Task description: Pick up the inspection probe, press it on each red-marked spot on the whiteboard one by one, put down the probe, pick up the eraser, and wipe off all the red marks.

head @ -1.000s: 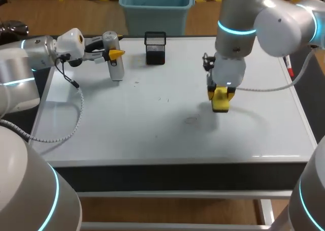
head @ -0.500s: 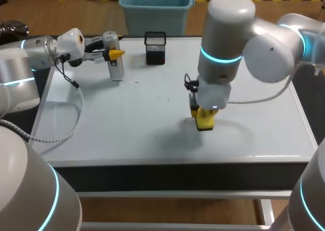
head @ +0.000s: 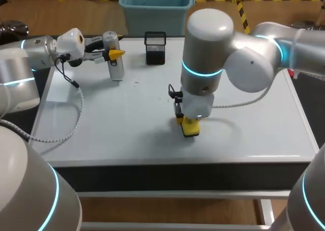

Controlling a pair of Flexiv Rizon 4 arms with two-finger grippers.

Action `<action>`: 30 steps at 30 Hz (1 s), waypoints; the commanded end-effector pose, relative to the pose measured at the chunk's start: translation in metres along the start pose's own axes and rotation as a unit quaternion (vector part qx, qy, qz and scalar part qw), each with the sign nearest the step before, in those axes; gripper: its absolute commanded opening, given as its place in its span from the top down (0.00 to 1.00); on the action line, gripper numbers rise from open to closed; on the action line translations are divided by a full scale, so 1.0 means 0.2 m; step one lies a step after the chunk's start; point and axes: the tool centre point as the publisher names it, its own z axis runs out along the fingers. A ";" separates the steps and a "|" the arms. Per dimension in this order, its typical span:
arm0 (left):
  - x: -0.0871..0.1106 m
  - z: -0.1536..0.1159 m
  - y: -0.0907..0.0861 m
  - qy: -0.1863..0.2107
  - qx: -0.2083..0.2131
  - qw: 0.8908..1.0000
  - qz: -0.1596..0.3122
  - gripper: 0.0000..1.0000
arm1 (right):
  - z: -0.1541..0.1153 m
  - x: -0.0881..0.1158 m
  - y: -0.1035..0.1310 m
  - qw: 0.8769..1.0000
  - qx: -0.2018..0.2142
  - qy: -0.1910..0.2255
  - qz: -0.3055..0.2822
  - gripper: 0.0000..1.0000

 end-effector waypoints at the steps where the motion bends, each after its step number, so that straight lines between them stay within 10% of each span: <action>1: 0.00 0.00 0.00 0.001 0.000 1.000 0.000 1.00 | 0.07 -0.06 -0.07 1.000 -0.007 0.011 -0.002 1.00; 30: 0.00 0.00 0.00 0.001 0.000 1.000 0.000 1.00 | 0.16 0.22 -0.27 0.998 -0.014 0.017 0.055 1.00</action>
